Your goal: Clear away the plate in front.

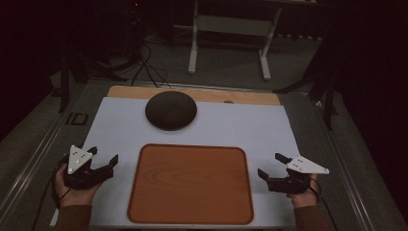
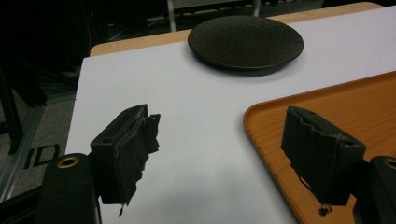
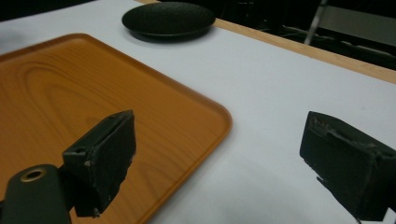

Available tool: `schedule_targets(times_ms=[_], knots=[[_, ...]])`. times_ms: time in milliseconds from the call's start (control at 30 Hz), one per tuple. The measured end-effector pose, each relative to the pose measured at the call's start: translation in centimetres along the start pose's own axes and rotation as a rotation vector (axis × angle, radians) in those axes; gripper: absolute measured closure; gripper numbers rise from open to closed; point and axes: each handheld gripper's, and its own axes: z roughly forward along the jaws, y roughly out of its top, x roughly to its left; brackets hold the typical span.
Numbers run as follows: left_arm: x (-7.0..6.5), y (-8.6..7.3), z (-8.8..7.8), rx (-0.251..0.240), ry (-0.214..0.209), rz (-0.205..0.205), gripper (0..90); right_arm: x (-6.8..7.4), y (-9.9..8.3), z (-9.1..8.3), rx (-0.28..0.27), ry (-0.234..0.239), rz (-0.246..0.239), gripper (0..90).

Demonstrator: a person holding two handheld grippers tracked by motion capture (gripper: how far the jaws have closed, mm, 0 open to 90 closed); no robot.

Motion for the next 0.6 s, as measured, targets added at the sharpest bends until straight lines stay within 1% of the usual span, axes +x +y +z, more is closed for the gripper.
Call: schedule_targets(times_ms=[133, 267, 433, 533, 600], knots=[[0.0, -0.03, 0.14, 0.004, 0.006, 0.005, 24.9, -0.03, -0.05, 0.08, 0.008, 0.002, -0.007, 10.4], [0.05, -0.08, 0.08, 0.002, 0.01, 0.0, 24.9, -0.07, -0.03, 0.23, 0.016, -0.011, -0.009, 10.4], [0.07, -0.05, 0.15, 0.0, 0.002, -0.011, 24.9, -0.04, -0.03, 0.34, 0.021, -0.018, -0.016, 10.4], [0.06, 0.0, 0.15, -0.005, -0.005, -0.023, 25.0, -0.08, -0.05, 0.36, 0.023, -0.021, -0.018, 10.4], [0.1, 0.04, 0.07, -0.01, -0.013, -0.039, 25.0, -0.1, -0.06, 0.37, 0.022, -0.021, -0.018, 10.4]])
